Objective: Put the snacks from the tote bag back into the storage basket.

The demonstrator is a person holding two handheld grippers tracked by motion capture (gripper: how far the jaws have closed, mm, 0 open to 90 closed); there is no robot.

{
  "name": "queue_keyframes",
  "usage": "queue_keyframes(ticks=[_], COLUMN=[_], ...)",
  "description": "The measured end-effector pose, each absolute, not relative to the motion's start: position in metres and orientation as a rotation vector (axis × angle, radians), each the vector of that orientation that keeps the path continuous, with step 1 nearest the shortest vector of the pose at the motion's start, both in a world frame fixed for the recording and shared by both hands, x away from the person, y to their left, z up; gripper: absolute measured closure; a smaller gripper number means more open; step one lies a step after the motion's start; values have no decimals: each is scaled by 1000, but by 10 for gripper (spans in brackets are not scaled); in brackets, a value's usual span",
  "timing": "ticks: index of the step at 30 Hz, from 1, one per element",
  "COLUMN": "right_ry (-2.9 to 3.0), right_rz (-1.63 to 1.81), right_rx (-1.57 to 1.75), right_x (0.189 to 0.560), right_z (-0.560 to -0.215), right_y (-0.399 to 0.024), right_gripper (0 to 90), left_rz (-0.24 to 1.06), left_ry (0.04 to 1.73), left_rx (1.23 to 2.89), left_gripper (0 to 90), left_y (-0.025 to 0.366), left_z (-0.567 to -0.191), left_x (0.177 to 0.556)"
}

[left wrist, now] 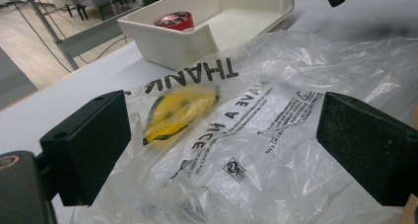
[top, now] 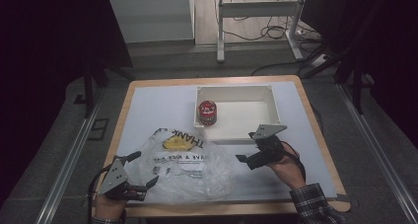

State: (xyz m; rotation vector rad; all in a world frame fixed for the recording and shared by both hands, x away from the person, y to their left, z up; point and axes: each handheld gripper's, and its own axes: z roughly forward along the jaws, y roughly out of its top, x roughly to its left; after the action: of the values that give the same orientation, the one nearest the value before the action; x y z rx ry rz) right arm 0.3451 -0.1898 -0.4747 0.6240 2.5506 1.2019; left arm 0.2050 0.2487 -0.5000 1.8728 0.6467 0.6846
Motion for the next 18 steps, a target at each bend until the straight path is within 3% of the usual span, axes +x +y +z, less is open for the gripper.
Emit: queue_keyframes(ticks=[18], right_ry=[2515], right_rz=[1220], right_rx=[668], right_x=[335], right_z=[-476], right_y=[-213], right_gripper=[60], left_rz=[682], left_ry=[651], left_rx=[1872], left_gripper=[60], left_y=[249], left_z=[-500], left_x=[205])
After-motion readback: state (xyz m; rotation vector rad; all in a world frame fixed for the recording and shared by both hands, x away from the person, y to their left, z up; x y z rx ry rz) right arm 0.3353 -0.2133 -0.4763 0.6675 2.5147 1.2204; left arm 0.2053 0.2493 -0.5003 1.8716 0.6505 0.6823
